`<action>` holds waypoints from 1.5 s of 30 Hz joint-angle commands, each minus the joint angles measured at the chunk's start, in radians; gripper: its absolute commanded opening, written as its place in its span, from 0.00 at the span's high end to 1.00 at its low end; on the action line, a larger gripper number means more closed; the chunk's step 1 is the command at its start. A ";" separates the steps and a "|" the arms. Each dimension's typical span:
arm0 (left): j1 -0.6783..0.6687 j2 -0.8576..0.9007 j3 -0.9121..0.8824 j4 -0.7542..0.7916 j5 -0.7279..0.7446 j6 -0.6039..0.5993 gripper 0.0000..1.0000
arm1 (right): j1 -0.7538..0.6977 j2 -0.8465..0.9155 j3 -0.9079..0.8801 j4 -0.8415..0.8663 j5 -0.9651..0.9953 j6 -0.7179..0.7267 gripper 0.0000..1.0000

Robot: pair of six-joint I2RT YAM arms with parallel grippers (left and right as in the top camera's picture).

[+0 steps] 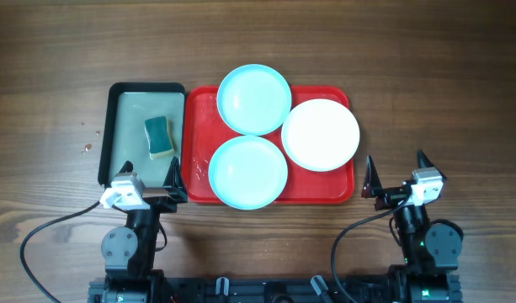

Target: Clean dirty plates on tray and stack at the side

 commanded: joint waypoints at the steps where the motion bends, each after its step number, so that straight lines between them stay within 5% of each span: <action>1: -0.005 0.001 -0.002 -0.005 0.015 0.016 0.00 | 0.004 0.006 -0.001 0.008 -0.001 -0.011 0.00; 40: -0.005 0.002 -0.002 -0.005 0.039 0.008 0.00 | 0.005 0.006 -0.001 0.009 -0.005 -0.009 0.00; 42: -0.004 0.002 0.000 -0.006 0.039 -0.031 0.00 | 0.005 0.006 -0.001 0.009 -0.013 0.029 0.00; 45: -0.004 0.008 0.098 -0.122 0.045 -0.137 0.00 | 0.005 0.006 0.000 0.041 -0.043 0.275 0.00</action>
